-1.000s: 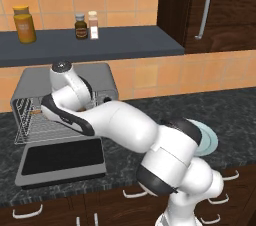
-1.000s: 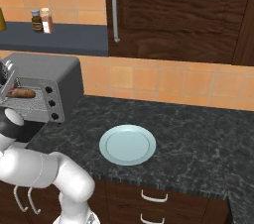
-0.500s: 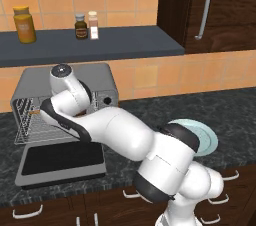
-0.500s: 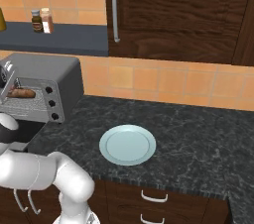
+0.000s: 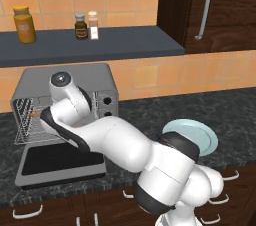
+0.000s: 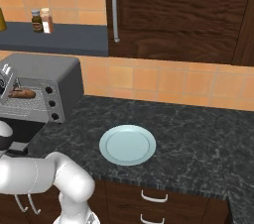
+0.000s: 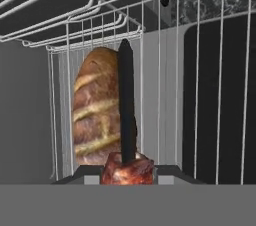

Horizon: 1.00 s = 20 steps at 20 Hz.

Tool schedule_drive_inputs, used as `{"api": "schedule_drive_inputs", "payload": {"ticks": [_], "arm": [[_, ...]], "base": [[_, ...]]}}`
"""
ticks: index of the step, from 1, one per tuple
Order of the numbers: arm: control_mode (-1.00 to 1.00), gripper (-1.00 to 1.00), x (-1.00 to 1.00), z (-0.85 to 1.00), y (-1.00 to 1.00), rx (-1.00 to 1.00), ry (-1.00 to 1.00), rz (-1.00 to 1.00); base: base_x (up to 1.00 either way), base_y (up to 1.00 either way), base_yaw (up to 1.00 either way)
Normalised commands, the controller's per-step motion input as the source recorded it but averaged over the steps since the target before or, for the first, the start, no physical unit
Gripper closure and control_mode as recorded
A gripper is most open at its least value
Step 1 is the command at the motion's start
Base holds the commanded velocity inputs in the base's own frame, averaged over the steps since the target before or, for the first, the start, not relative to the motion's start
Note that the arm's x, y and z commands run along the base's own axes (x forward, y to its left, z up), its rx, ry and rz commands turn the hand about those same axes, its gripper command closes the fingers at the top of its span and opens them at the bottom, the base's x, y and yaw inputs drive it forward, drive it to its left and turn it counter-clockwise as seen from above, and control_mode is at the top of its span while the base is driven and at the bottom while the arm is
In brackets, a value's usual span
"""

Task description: Pick up the kebab skewer and baguette bread, and place them inside the toaster oven. Close the toaster oven door and start by setting the timer.

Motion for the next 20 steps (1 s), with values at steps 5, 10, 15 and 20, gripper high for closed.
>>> {"api": "schedule_drive_inputs", "payload": {"ticks": [5,10,15,20], "arm": [[-1.0,1.0,0.17,-0.29,0.0,0.0,-0.01,-0.01],[-1.0,1.0,0.37,-0.24,0.0,0.0,0.0,-0.02],[-1.0,-1.0,0.26,-0.26,0.0,0.0,0.01,-0.01],[-1.0,-1.0,0.06,-0.01,0.0,0.0,0.09,0.0]], "base": [[0.0,0.0,0.0],[0.0,0.0,0.0],[0.0,0.0,0.0],[0.0,0.0,0.0]]}}
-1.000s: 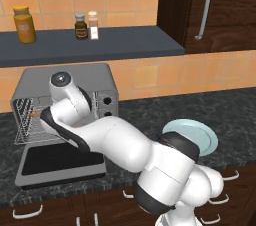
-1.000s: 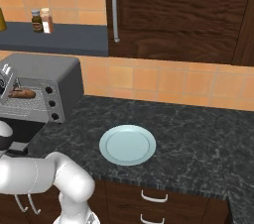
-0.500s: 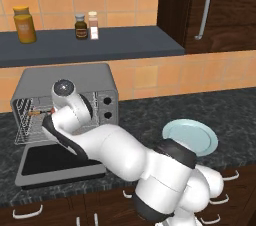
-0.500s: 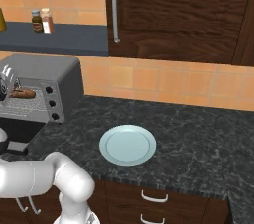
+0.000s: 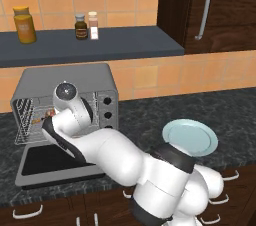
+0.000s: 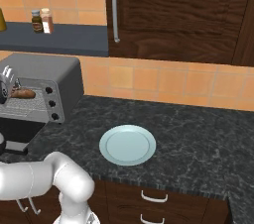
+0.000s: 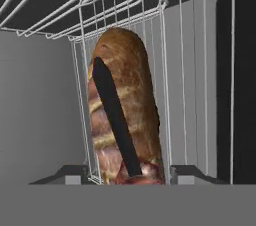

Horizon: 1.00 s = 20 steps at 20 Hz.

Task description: Pick up the kebab skewer and baguette bread, and place them inside the toaster oven. Close the toaster oven door and start by setting the timer.

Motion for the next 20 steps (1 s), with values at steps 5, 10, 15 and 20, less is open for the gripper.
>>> {"api": "schedule_drive_inputs", "payload": {"ticks": [5,10,15,20], "arm": [[-1.0,-1.0,0.0,0.0,0.0,0.01,0.12,0.0],[-1.0,-1.0,0.03,0.05,-0.05,0.04,0.18,0.0],[-1.0,-1.0,-0.05,0.02,-0.15,0.01,0.02,-0.07],[-1.0,-1.0,-0.93,0.0,0.0,0.01,-0.08,-0.23]], "base": [[0.0,0.0,0.0],[0.0,0.0,0.0],[0.0,0.0,0.0],[0.0,0.0,0.0]]}}
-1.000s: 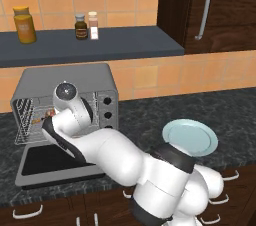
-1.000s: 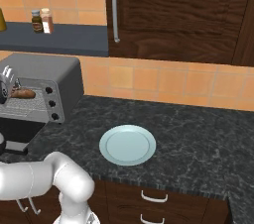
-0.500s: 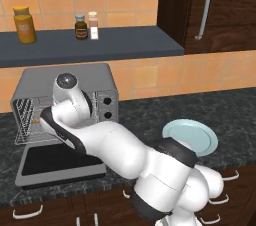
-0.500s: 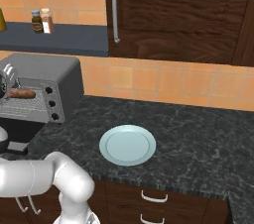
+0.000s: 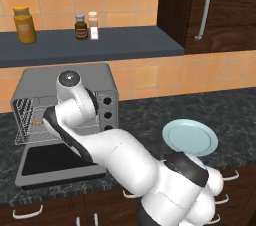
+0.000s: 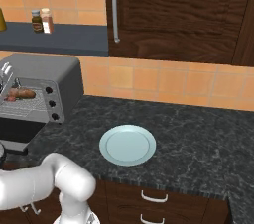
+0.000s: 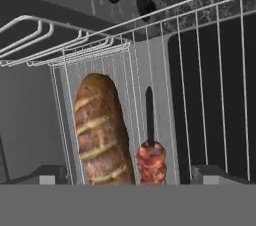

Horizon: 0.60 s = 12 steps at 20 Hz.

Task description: Pick up the kebab skewer and baguette bread, and place them inside the toaster oven. Close the toaster oven door and start by setting the timer.

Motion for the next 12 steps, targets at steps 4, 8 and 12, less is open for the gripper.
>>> {"api": "schedule_drive_inputs", "payload": {"ticks": [4,8,12], "arm": [[-1.0,-1.0,-0.99,0.0,-0.06,0.19,-0.08,-0.36],[-1.0,-1.0,-0.42,0.02,0.0,0.07,-0.09,-0.25],[-1.0,-1.0,-0.29,0.04,0.02,-0.04,0.05,0.21]], "base": [[0.0,0.0,0.0],[0.0,0.0,0.0],[0.0,0.0,0.0]]}}
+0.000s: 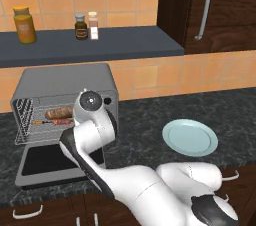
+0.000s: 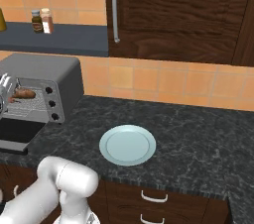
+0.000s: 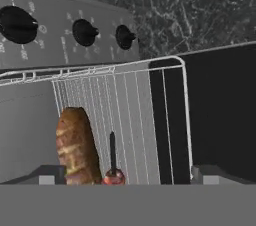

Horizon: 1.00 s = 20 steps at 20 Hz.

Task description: Pick up the kebab skewer and baguette bread, and place them inside the toaster oven. Close the toaster oven door and start by setting the timer.

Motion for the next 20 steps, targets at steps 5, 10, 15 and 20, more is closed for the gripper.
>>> {"api": "schedule_drive_inputs", "payload": {"ticks": [5,10,15,20], "arm": [[-1.0,-1.0,-0.37,0.29,0.24,-0.13,0.23,0.38],[-1.0,-1.0,-0.42,0.08,0.5,-0.31,0.12,0.03],[-1.0,-1.0,-0.24,0.13,0.23,-0.33,0.17,0.0],[-1.0,-1.0,0.0,0.04,-0.05,-0.03,0.06,0.04]], "base": [[0.0,0.0,0.0],[0.0,0.0,0.0],[0.0,0.0,0.0],[0.0,0.0,0.0]]}}
